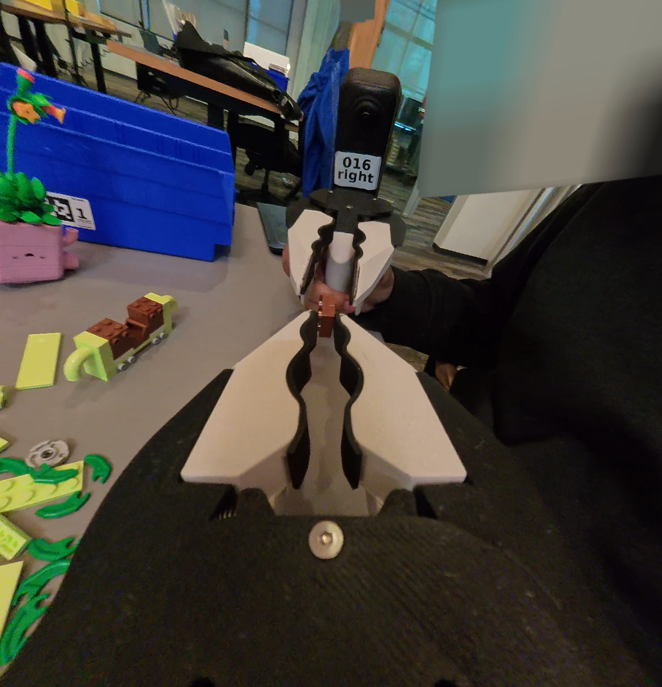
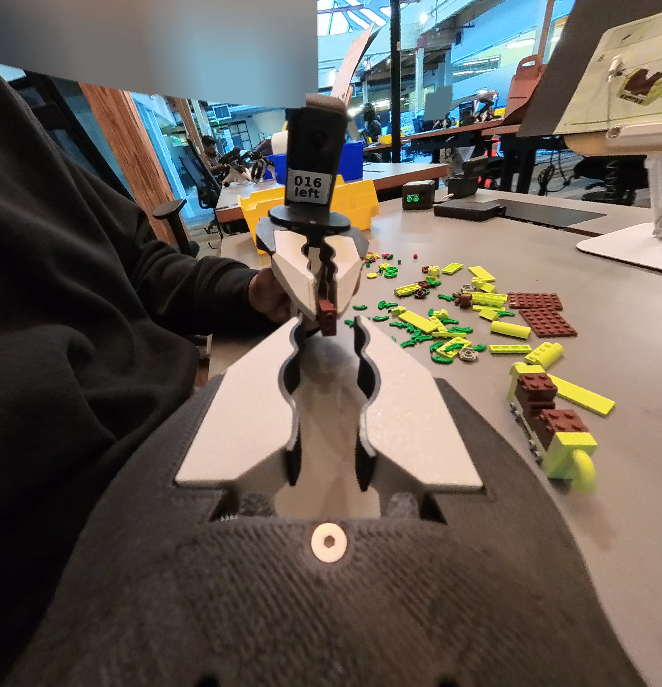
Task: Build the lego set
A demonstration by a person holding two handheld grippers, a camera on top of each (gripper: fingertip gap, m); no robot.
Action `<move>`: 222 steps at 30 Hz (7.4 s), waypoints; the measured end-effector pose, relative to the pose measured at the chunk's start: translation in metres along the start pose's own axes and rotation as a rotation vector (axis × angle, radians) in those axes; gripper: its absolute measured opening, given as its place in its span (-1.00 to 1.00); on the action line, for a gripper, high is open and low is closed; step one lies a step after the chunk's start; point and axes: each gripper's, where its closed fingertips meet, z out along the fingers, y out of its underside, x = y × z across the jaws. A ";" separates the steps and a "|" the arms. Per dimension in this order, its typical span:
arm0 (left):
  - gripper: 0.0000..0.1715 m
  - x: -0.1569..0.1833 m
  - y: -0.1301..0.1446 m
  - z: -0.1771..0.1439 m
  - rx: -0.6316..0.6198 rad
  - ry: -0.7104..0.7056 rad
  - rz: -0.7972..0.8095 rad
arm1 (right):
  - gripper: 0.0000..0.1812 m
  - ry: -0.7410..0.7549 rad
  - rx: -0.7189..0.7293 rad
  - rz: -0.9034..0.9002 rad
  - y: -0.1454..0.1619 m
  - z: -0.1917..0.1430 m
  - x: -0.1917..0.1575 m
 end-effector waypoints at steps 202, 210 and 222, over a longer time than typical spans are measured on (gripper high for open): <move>-0.78 -0.016 0.048 -0.022 -0.245 -0.441 0.115 | -0.94 0.166 -0.187 0.463 0.043 0.039 0.015; -0.83 -0.017 0.053 -0.023 -0.269 -0.427 0.091 | -0.82 0.420 -0.450 0.485 0.088 0.004 0.049; -0.82 -0.020 0.056 -0.021 -0.286 -0.428 0.081 | -0.63 0.417 -0.416 0.377 0.076 -0.028 0.057</move>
